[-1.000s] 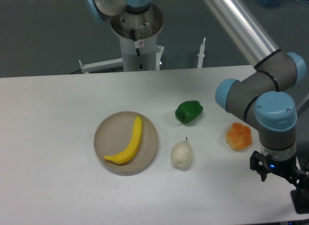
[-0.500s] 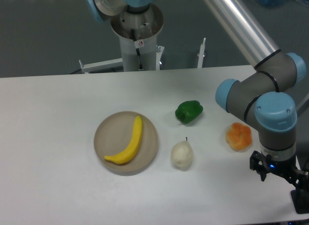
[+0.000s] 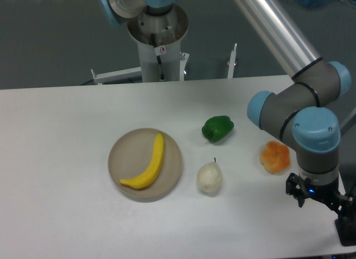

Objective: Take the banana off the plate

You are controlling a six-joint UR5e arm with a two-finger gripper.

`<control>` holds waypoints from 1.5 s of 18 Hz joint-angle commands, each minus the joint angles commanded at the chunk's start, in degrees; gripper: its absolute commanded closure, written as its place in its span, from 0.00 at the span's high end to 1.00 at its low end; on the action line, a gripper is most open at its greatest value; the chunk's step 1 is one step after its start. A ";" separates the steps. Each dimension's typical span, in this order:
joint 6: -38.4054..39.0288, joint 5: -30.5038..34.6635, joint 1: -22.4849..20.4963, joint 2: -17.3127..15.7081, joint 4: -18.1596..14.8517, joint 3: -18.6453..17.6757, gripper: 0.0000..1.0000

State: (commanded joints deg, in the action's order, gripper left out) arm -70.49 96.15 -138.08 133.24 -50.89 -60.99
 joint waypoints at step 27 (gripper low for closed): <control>31.19 -13.27 11.15 -20.39 -13.74 -29.52 1.00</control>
State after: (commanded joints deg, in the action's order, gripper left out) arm -39.30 82.88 -126.92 112.85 -64.63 -90.51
